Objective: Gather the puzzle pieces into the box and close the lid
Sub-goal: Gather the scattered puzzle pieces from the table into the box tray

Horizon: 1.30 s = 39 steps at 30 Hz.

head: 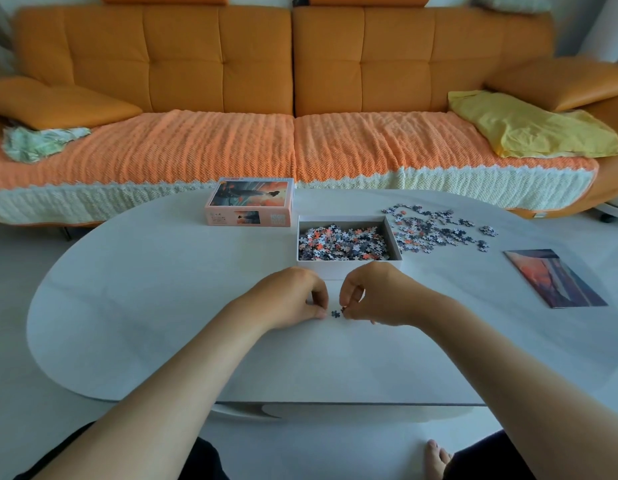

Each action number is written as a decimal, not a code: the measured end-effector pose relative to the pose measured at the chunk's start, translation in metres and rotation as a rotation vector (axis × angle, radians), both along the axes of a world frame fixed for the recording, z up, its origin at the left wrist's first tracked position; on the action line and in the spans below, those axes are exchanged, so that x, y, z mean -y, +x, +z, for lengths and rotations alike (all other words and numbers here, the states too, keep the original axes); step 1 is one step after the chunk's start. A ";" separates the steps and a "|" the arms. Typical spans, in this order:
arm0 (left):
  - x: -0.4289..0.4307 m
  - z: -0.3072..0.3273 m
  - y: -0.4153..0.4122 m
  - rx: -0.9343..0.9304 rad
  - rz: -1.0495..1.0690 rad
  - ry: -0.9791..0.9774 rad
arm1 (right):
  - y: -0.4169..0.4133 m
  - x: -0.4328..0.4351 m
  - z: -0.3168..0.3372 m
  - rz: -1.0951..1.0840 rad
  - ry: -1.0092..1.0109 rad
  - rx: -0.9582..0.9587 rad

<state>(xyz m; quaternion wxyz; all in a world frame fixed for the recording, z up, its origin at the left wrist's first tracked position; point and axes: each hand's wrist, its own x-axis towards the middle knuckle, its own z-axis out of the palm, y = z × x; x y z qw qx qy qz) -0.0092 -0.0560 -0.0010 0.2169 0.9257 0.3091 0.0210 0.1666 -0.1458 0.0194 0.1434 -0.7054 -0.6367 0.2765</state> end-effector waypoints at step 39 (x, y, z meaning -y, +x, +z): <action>-0.029 -0.005 0.049 0.002 0.229 0.218 | 0.034 -0.027 -0.016 -0.288 0.263 0.114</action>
